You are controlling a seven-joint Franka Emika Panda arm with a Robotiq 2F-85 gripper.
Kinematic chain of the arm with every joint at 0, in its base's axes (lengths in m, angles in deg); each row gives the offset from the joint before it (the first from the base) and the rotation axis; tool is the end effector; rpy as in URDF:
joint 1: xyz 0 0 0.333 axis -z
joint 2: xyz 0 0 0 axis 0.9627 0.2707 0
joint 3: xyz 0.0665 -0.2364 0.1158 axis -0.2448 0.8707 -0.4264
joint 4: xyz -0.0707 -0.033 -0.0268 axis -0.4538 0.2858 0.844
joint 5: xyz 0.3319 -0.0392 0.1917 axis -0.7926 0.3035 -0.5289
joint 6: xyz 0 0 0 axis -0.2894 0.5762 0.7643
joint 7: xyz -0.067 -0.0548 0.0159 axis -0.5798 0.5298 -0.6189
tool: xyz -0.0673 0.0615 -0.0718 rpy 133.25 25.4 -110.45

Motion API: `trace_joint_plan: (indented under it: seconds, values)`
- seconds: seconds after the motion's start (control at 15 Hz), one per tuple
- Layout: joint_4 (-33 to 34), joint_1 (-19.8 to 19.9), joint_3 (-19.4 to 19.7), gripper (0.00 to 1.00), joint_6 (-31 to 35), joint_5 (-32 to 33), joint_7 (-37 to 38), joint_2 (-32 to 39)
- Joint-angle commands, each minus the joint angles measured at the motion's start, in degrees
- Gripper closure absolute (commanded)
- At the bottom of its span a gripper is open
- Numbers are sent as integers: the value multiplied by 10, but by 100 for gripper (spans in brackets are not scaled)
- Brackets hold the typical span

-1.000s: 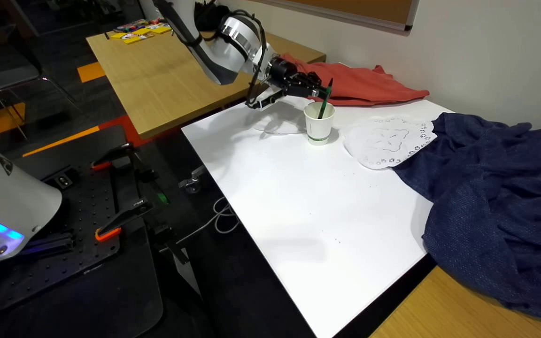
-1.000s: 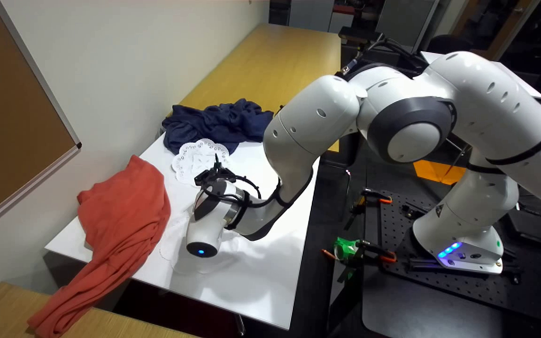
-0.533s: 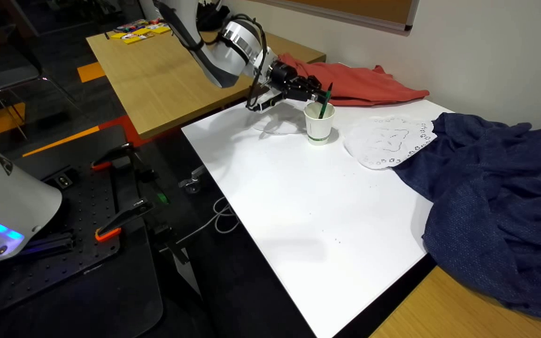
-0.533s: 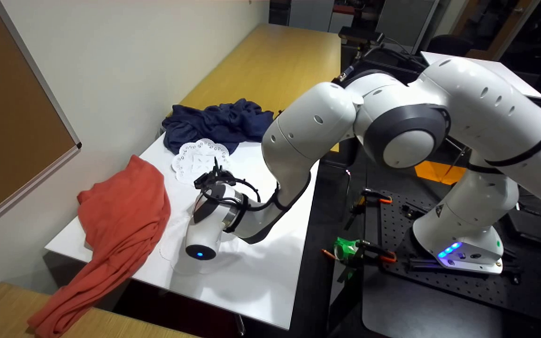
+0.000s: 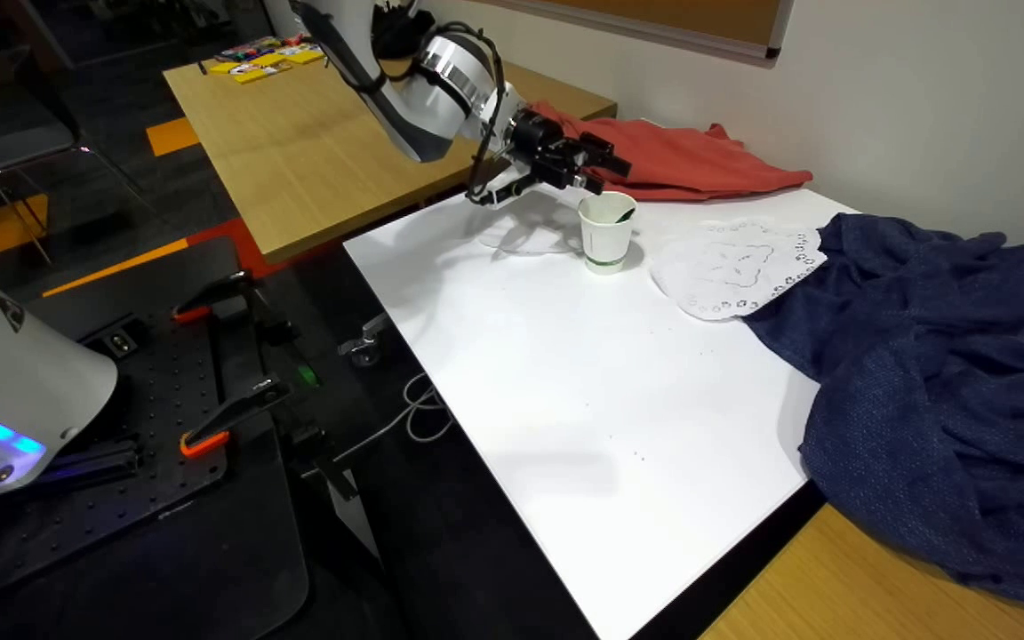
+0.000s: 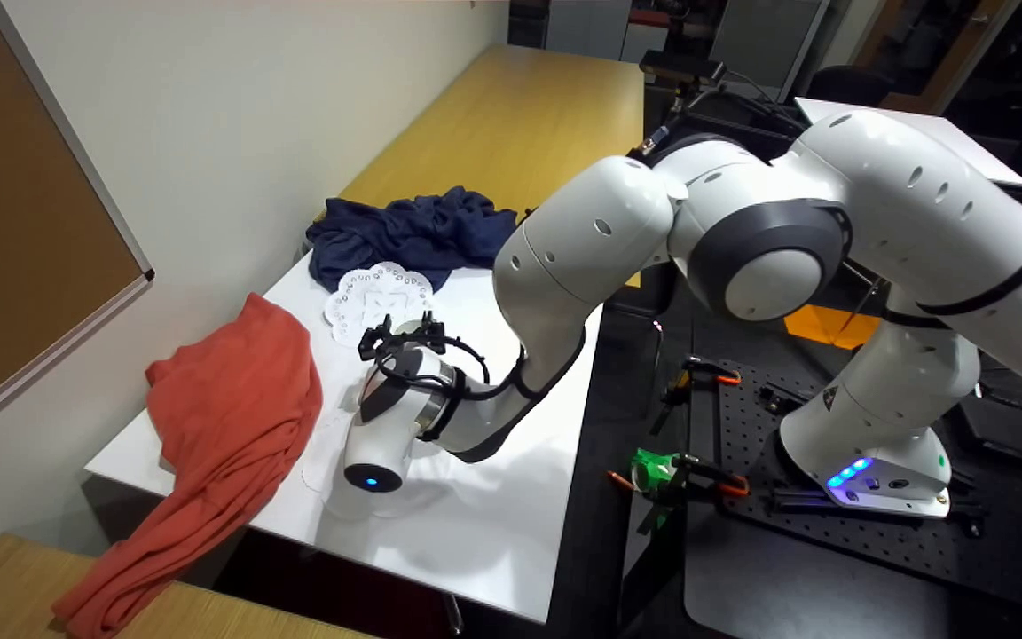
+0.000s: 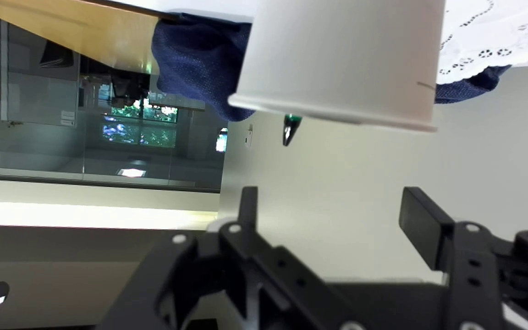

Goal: Get the pen from the table and put it in the white cup

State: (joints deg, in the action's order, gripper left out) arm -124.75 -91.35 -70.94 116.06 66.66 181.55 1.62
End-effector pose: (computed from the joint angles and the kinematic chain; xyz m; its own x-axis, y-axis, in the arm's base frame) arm 0.6217 0.1022 0.0190 0.1999 -0.1113 0.9735 -0.9239 -0.3521 0.1494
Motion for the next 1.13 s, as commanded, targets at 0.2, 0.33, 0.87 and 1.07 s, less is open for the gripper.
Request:
trace_joint_plan:
  seconds: [0.2, 0.33, 0.87, 1.07]
  values:
    - [-43, -1, -10, 0, -23, -12, 5, -65]
    - [-58, 2, -13, 0, -25, -16, -3, -92]
    - [-41, 2, -11, 0, -17, -1, 0, -94]
    - [-41, 2, -11, 0, -17, 0, 0, -88]
